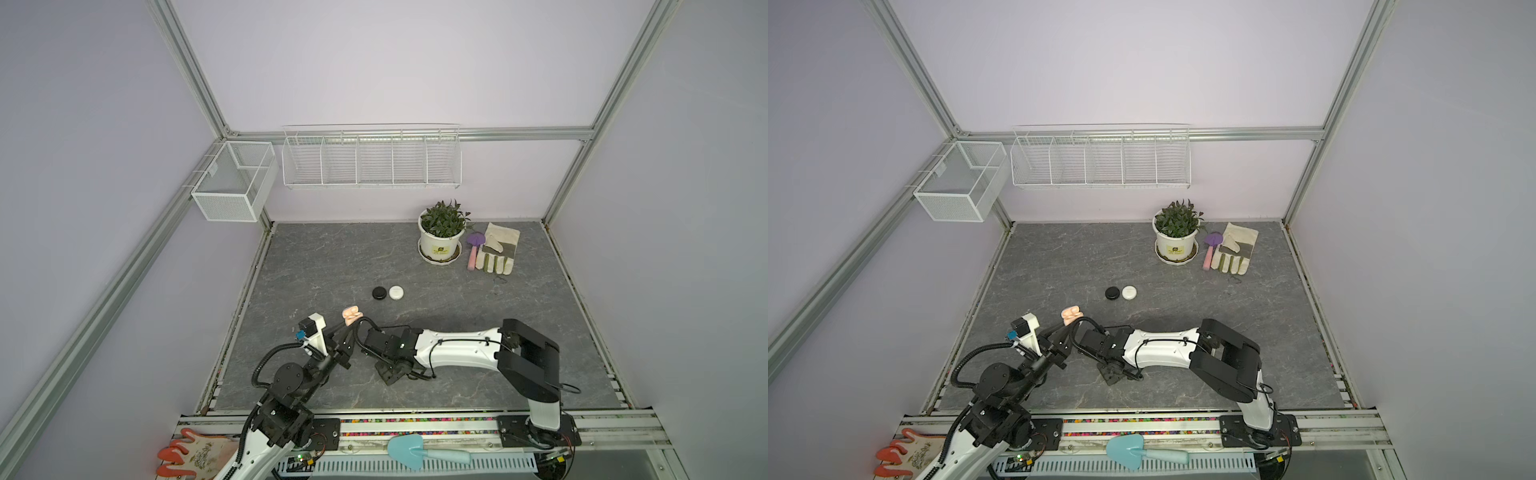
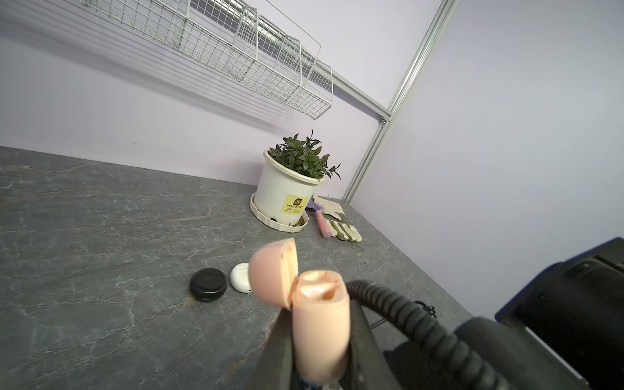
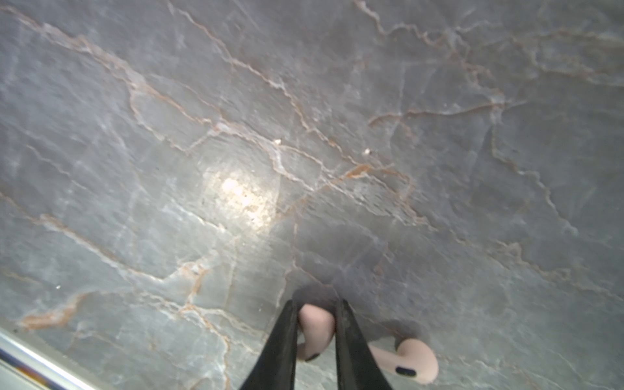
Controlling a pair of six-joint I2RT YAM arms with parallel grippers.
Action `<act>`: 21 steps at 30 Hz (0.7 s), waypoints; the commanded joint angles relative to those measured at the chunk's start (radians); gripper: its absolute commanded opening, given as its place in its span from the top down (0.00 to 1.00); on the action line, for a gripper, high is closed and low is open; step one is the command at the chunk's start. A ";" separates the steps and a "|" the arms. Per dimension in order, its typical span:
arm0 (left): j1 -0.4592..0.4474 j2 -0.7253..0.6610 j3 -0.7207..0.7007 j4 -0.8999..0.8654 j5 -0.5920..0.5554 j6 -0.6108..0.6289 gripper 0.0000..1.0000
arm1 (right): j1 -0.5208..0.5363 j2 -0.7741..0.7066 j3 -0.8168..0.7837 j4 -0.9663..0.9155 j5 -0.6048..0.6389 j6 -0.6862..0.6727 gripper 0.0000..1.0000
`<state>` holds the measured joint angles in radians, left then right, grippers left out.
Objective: Insert wireless bluetooth earbuds into charging case
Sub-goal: Pick up the wireless bluetooth earbud from the bottom-center of the table.
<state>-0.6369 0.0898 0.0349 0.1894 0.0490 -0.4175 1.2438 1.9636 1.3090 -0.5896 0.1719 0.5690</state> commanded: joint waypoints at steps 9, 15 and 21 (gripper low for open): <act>-0.001 0.023 0.013 0.041 0.008 -0.015 1.00 | -0.046 -0.096 -0.046 -0.003 0.073 -0.024 0.78; -0.001 0.115 0.011 0.112 0.027 -0.018 1.00 | -0.075 -0.181 -0.083 0.010 0.102 -0.065 0.78; 0.000 0.256 -0.014 0.271 0.064 -0.012 1.00 | -0.117 -0.307 -0.142 -0.012 0.153 -0.119 0.77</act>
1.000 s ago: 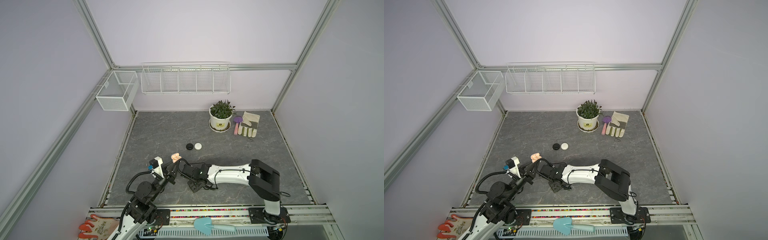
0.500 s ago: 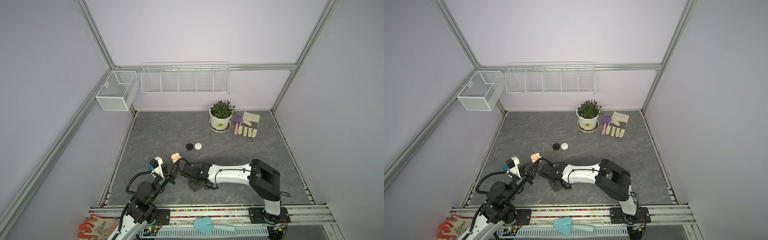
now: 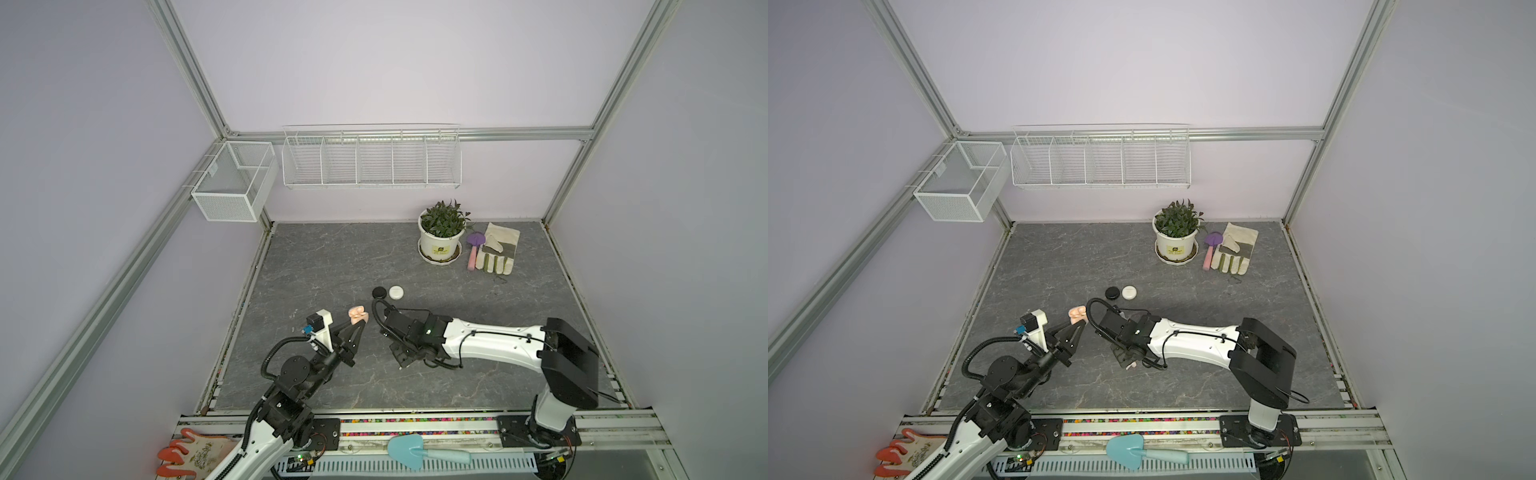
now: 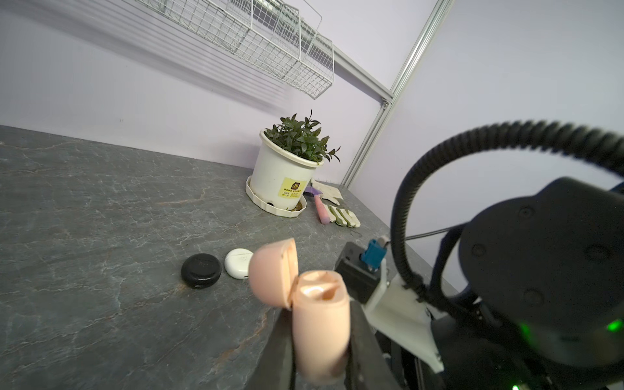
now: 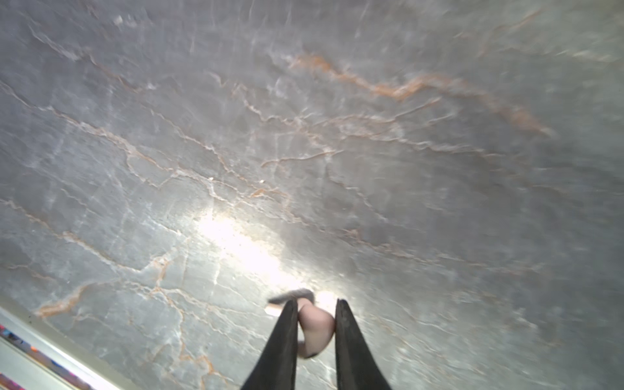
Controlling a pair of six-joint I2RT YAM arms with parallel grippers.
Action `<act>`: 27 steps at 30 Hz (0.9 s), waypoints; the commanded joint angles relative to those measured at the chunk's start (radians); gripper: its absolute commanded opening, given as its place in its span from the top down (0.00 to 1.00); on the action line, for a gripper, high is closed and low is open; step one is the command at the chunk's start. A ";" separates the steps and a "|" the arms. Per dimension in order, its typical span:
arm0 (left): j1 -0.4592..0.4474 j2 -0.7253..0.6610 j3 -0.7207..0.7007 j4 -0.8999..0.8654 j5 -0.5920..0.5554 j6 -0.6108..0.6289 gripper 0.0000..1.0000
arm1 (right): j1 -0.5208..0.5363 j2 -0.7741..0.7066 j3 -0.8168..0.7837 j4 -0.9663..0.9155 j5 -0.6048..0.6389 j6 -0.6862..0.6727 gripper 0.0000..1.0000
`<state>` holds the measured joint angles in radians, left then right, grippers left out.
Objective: Insert wireless bluetooth earbuds into charging case
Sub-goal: Pick up the wireless bluetooth earbud from the bottom-center of the table, then insert the wireless bluetooth earbud into the charging case.
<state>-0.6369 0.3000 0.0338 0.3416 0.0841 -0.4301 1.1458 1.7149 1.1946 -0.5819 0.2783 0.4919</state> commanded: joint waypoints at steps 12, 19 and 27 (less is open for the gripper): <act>0.001 0.323 0.007 0.399 0.218 0.172 1.00 | -0.058 -0.308 -0.015 -0.103 0.042 -0.243 0.77; 0.001 0.522 0.056 0.550 0.321 0.257 1.00 | -0.057 -0.396 0.080 -0.187 0.041 -0.346 0.77; 0.001 0.744 0.120 0.781 0.447 0.244 1.00 | -0.021 -0.418 0.142 -0.171 0.133 -0.417 0.77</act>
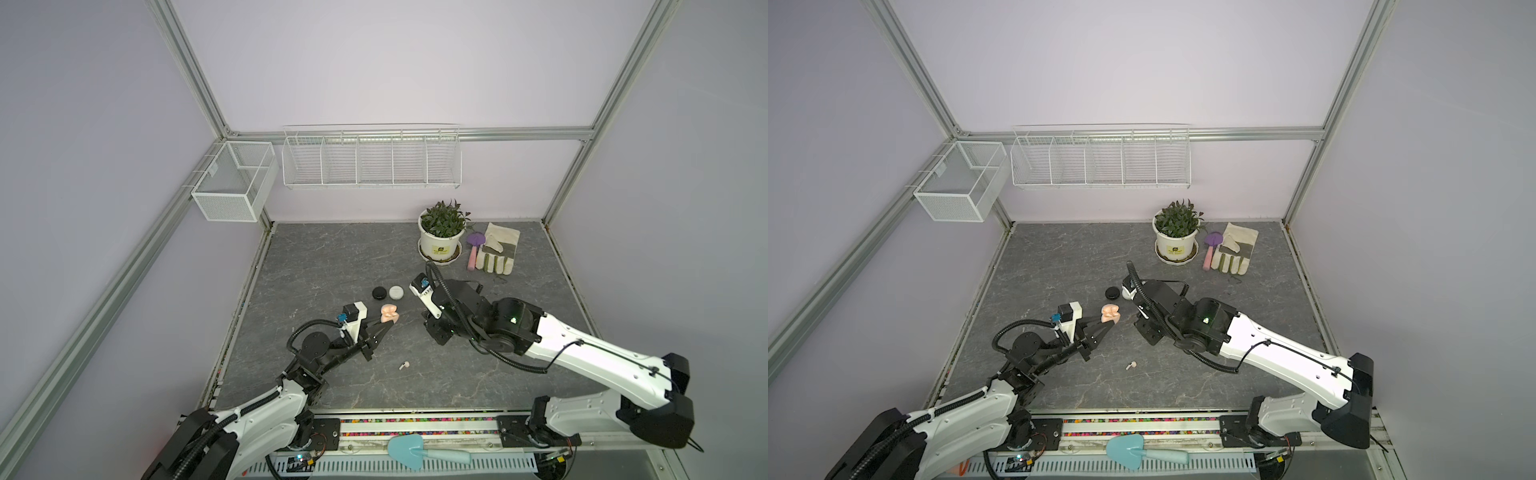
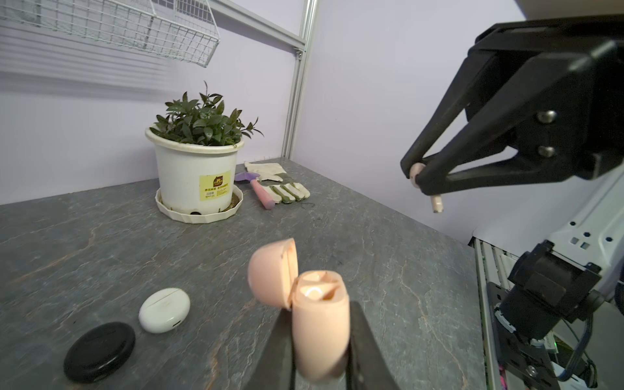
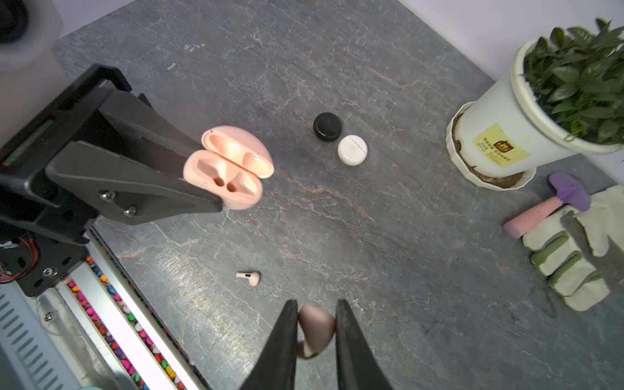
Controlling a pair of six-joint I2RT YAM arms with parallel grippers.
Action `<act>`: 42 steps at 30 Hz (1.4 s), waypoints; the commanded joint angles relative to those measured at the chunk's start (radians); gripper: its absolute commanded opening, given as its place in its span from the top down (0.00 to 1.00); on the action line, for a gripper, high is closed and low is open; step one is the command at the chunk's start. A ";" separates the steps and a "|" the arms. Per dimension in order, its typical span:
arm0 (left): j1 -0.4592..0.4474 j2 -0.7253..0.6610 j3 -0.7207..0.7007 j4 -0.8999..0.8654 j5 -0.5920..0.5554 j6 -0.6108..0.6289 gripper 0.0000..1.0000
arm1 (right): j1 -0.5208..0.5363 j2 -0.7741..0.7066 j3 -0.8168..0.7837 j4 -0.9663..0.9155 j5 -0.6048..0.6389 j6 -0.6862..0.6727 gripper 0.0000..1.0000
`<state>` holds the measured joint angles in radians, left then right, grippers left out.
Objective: Insert wireless bluetooth earbuds into charging case
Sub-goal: Insert the wireless bluetooth earbud into the charging case.
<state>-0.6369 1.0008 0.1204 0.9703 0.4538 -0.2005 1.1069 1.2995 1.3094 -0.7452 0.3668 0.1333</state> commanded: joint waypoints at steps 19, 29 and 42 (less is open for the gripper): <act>0.000 0.195 0.069 0.445 0.202 -0.122 1.00 | 0.079 0.021 0.024 0.283 0.047 -0.117 0.77; 0.000 0.176 0.070 0.445 0.207 -0.152 1.00 | 0.107 0.014 -0.029 0.350 0.106 -0.103 0.77; 0.000 0.170 0.105 0.445 0.209 -0.168 1.00 | 0.122 0.020 -0.048 0.363 0.105 -0.077 0.76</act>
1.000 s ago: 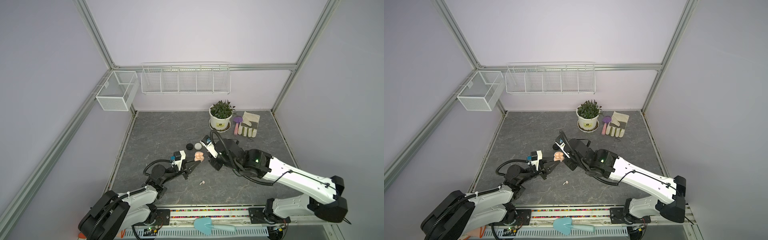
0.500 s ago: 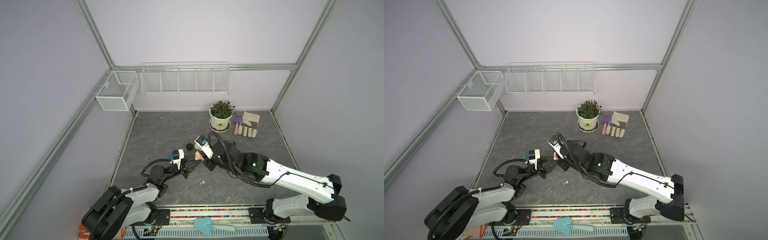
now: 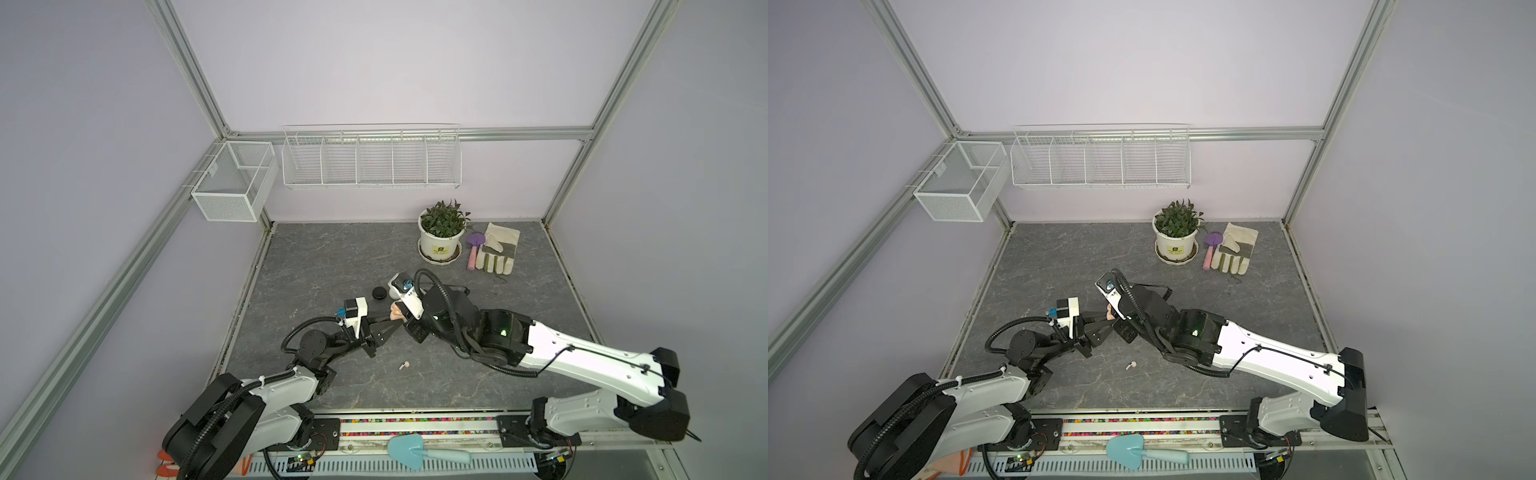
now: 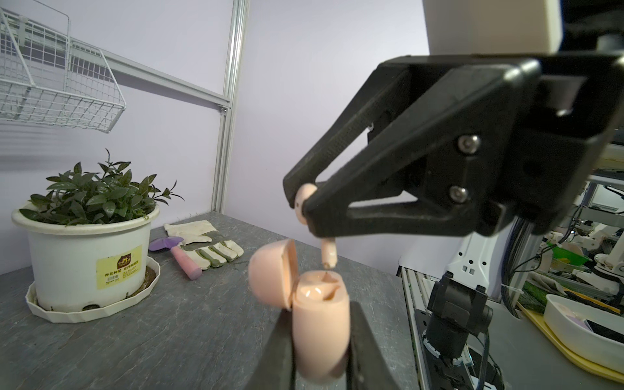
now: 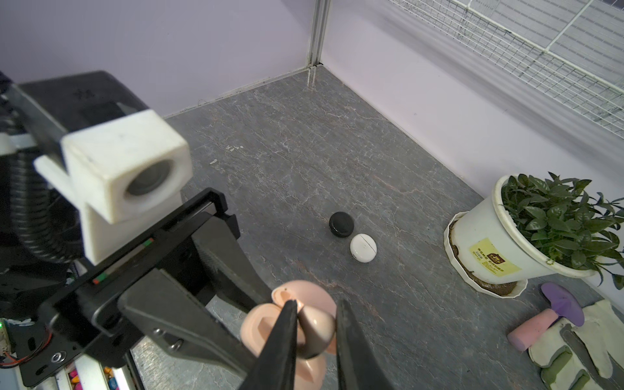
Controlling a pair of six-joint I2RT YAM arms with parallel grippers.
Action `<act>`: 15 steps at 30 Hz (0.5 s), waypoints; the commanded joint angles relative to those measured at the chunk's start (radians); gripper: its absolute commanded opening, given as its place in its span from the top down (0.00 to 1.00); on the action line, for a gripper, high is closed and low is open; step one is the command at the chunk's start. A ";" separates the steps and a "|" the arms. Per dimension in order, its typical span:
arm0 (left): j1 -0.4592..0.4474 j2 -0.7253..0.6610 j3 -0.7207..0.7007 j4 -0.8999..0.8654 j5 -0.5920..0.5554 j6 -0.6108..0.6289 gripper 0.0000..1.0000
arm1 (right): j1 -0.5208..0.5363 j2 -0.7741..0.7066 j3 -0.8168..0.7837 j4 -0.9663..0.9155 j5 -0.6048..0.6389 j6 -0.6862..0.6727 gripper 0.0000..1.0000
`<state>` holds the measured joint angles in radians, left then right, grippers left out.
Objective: Insert wireless bluetooth earbuds into charging case
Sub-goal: Insert the wireless bluetooth earbud into the charging case.
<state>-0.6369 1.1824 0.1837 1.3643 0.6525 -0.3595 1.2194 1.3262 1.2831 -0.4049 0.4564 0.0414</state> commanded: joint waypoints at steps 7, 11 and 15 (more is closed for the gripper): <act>0.000 -0.018 0.039 0.052 0.012 -0.011 1.00 | 0.012 -0.007 -0.033 0.015 0.036 0.018 0.76; 0.000 -0.024 0.036 0.052 0.010 -0.012 1.00 | 0.014 -0.004 -0.027 0.016 0.018 0.020 0.76; 0.000 -0.027 0.034 0.051 0.009 -0.009 1.00 | 0.017 0.010 -0.016 0.001 -0.006 0.027 0.74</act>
<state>-0.6369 1.1751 0.2001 1.3621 0.6521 -0.3653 1.2297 1.3262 1.2724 -0.3912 0.4618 0.0544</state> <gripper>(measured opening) 0.201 0.253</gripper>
